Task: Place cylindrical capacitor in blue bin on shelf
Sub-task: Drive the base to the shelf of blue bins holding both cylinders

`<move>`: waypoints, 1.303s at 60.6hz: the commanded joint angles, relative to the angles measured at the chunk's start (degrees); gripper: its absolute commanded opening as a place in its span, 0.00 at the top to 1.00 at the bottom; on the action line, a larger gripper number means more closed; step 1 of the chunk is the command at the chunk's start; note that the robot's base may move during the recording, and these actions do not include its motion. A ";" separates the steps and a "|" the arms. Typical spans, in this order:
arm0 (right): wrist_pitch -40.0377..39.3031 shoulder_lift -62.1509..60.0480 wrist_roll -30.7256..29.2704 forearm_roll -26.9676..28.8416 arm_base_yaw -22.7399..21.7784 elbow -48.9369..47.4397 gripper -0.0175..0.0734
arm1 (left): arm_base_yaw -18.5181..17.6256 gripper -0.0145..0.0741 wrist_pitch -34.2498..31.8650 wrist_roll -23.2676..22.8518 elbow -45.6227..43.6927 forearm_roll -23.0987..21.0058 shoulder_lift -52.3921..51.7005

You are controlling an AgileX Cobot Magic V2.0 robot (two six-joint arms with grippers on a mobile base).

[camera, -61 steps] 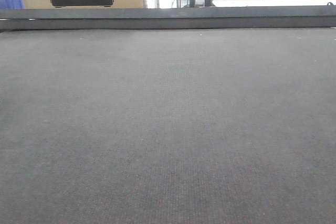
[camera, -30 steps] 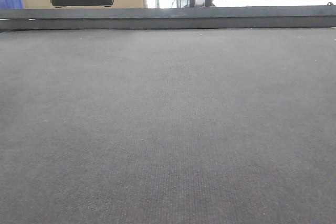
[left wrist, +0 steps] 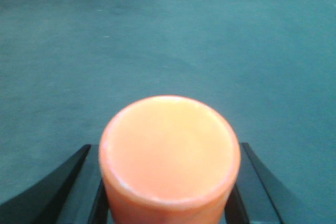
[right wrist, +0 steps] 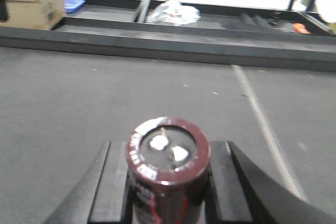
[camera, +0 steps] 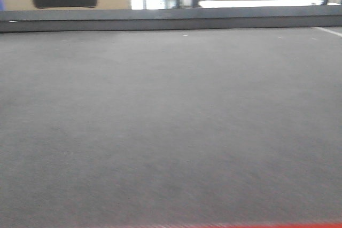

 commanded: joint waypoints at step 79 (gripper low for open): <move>-1.51 -0.40 0.01 0.04 -0.06 -0.37 0.87 | -0.36 0.96 -1.16 -0.22 -0.27 -0.18 -0.40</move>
